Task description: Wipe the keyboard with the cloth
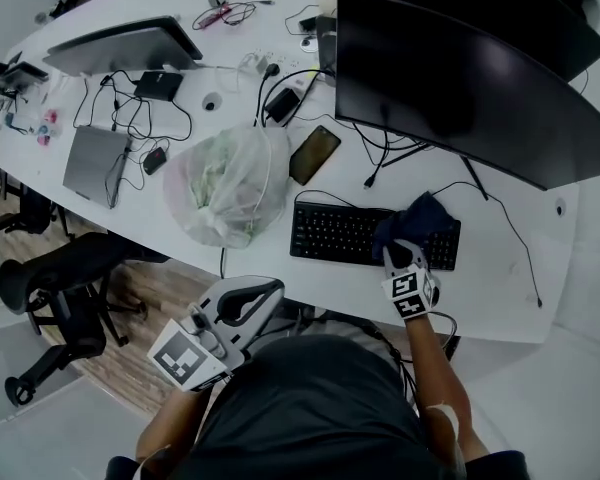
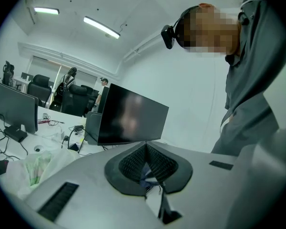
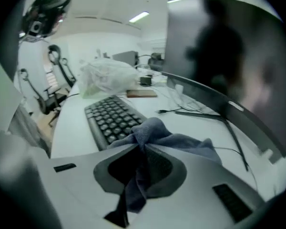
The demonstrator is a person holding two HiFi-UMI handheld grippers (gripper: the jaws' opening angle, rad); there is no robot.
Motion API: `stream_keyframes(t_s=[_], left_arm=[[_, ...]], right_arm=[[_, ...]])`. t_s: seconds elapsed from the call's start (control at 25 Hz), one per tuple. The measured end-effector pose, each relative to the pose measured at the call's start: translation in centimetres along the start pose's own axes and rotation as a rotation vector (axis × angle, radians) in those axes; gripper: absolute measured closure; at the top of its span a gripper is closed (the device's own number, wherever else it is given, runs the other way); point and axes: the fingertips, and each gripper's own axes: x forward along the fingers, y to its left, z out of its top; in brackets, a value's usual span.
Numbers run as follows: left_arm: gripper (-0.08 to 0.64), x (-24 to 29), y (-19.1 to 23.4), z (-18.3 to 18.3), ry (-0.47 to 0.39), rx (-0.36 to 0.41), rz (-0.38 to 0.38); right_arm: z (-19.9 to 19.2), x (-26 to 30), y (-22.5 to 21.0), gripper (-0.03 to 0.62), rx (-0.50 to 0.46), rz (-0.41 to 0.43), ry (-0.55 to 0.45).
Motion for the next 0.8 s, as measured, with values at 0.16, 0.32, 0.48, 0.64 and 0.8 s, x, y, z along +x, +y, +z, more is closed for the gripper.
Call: stream_keyframes(t_s=[0.16, 0.32, 0.48, 0.64, 0.8], left_arm=[[0.556, -0.1, 0.3, 0.3, 0.003, 0.009, 0.000], [0.556, -0.8, 1.3, 0.0, -0.002, -0.004, 0.027], [0.556, 0.0, 1.5, -0.1, -0.007, -0.024, 0.009], [0.557, 1.2, 1.1, 0.5, 0.000, -0.013, -0.023], [0.557, 1.2, 2.0, 0.4, 0.004, -0.015, -0.017]], right_arm=[[-1.7, 0.2, -0.5, 0.552, 0.006, -0.005, 0.050], [-6.4, -2.9, -7.1, 0.552, 0.051, -0.217, 0.183], [-1.7, -0.7, -0.8, 0.552, 0.019, -0.047, 0.033], [-1.0, 0.7, 2.7, 0.552, -0.061, 0.074, 0.071], [-7.3, -2.6, -5.2, 0.552, 0.039, -0.154, 0.237]])
